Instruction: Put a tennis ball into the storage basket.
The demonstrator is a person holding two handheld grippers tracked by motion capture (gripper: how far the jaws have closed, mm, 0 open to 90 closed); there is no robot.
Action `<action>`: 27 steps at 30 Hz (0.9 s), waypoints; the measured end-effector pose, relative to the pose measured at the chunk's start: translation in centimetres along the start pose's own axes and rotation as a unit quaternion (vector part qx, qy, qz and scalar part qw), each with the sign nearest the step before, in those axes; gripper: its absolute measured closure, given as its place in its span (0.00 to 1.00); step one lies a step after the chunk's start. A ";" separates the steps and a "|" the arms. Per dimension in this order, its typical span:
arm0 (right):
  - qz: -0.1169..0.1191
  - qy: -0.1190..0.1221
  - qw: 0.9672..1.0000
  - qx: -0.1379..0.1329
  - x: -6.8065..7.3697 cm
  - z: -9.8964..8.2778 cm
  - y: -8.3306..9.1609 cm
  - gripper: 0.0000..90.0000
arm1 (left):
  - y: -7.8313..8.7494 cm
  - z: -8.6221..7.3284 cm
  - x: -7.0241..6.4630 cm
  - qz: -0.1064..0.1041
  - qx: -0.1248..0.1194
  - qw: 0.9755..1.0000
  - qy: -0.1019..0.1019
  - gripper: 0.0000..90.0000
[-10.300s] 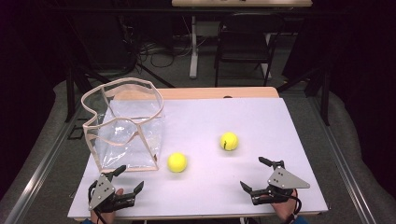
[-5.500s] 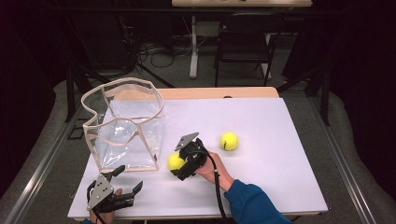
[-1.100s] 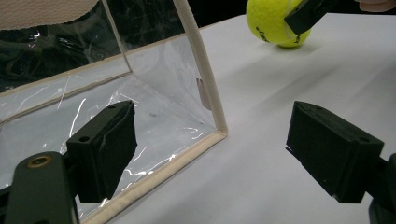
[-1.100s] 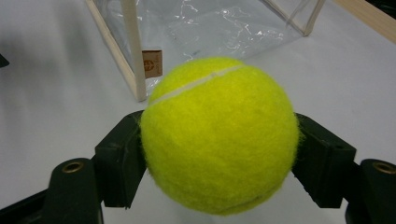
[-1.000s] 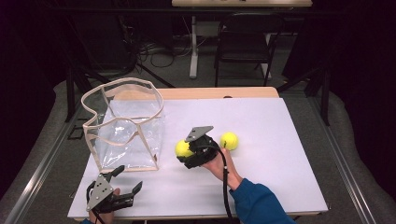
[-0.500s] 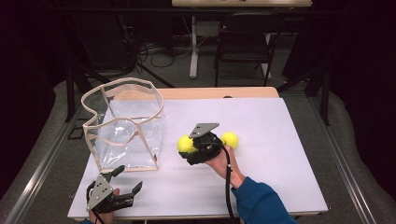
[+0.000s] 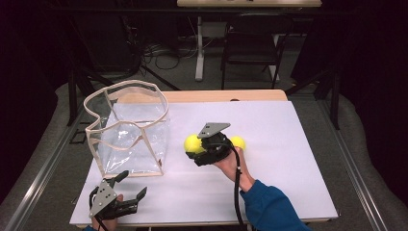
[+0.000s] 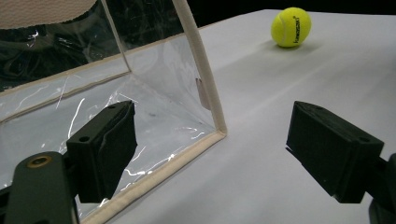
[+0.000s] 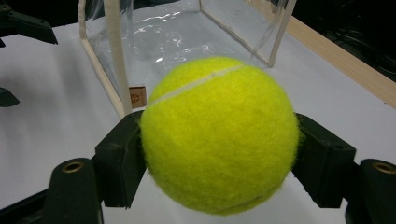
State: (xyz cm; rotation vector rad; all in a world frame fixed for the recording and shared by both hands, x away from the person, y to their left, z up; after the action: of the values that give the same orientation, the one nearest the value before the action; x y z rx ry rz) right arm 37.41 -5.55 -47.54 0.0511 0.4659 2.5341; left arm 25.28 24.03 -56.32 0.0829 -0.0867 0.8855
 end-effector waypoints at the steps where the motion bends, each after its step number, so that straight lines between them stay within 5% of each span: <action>1: 0.000 0.000 1.000 0.000 0.0 0.0 0.0 0.29 | 0.0 0.0 0.0 0.000 0.000 1.000 0.000 0.18; 27: -0.016 -0.005 1.000 -0.026 -1.3 1.7 1.3 0.29 | 0.1 0.0 0.0 0.001 -0.001 1.000 0.000 0.18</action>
State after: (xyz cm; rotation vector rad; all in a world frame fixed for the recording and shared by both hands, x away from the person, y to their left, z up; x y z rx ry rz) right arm 38.04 -6.69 -45.39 0.0363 0.3927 2.5126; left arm 25.23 24.05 -56.28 0.0813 -0.0874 0.8869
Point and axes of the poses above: each handheld gripper's, and its own axes: y roughly backward along the jaws, z roughly out of its top, x roughly to its left, the point moved 3 cm from there along -y, roughly forward along the jaws, and after that the axes turned 15 degrees about -x, right-handed, at the moved point
